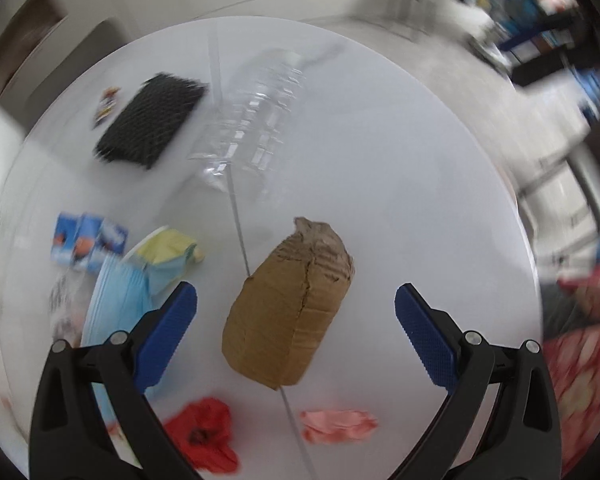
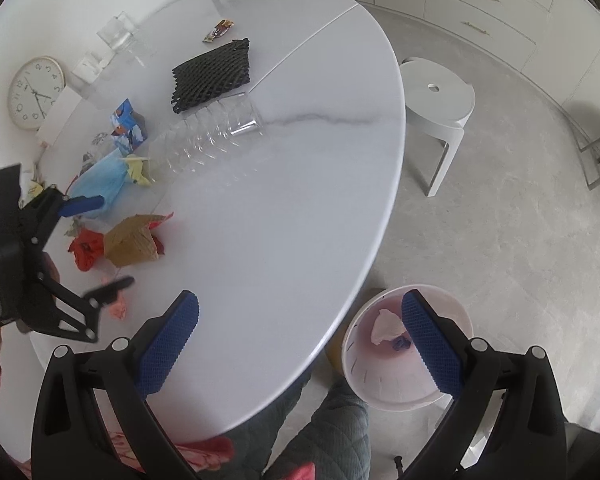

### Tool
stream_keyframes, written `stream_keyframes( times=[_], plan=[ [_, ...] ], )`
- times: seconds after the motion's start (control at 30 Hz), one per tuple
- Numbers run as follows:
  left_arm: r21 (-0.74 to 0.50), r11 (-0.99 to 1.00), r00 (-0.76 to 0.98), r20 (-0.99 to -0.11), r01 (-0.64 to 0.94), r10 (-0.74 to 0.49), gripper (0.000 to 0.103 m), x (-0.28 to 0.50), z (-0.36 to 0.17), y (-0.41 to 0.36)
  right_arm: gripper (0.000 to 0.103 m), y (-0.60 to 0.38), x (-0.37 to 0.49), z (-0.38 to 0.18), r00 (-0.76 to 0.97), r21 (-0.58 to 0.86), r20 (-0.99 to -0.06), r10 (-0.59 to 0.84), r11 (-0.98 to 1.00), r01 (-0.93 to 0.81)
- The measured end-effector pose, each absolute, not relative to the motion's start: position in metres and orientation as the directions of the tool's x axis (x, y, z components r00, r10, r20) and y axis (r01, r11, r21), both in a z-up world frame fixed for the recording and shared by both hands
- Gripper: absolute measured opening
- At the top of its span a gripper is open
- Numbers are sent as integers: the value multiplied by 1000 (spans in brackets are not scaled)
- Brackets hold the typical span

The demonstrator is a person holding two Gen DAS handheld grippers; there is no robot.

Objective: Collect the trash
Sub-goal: 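Grasp the brown paper bag with the left tool, then grasp the clear plastic bottle with the right tool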

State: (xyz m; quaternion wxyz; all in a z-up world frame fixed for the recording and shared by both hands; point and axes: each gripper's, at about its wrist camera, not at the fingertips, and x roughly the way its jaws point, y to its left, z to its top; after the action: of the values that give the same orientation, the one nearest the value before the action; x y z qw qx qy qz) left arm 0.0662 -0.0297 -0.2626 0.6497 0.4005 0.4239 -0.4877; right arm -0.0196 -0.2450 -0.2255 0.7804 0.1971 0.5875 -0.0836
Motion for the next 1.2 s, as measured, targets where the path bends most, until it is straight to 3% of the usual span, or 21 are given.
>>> stream_keyframes(
  times=[0.1,0.33,0.67,0.8,0.97,1.07,1.2],
  plan=[
    [114,102,140,-943,988,-301,92,65,-274,-33,101,-242,-16,-224,294,214,-951,99,897,388],
    [71,6,70,-958,997,-277,43,70,-295,-34,101,-235,-8,-219,289,201,-954,75,878,435],
    [-47,135,9,-921,990,-390,32,96,-274,-17,101,-228,37,-217,337,299,-930,150,842,449],
    [-114,238,4,-895,965,-445,29,110,-261,-7,101,-215,77,-208,315,217,-940,132,943,253],
    [-171,371,35,-873,913,-487,29,116,-249,5,101,-191,116,-204,257,41,-963,75,990,-136],
    [-199,427,48,-863,882,-502,28,119,-244,5,101,-166,128,-217,202,-98,-979,-8,893,-439],
    [-257,512,54,-856,820,-515,28,122,-244,7,100,-144,131,-239,181,-190,-979,-89,700,-688]
  ],
)
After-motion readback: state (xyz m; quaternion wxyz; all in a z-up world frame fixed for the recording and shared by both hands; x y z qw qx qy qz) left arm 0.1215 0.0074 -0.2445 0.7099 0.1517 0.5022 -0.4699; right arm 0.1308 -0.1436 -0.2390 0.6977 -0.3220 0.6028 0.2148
